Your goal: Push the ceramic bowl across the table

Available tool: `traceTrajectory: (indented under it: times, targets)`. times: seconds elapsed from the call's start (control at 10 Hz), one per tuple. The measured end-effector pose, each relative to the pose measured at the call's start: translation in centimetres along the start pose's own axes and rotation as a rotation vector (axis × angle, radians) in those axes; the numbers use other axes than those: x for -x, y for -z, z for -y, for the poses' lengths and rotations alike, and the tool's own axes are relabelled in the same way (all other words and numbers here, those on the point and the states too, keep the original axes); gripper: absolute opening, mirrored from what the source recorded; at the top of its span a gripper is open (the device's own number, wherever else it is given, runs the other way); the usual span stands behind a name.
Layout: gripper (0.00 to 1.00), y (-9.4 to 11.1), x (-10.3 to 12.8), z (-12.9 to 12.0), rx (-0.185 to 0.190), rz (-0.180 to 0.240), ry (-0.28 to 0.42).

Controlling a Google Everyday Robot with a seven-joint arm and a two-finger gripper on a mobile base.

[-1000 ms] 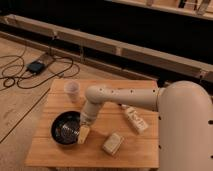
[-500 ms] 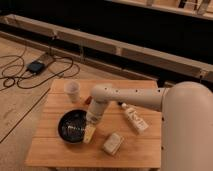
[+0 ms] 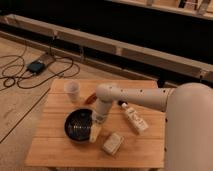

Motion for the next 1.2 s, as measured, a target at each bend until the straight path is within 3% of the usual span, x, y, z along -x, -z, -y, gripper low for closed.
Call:
traceTrajectory:
  times: [0.7,1.2]
  targets:
    - [0.74,1.3,-4.1,-1.2,0.025,-0.051,-0.042]
    - [0.74,2.1,-6.2,-2.3,0.029,-0.065,-0.07]
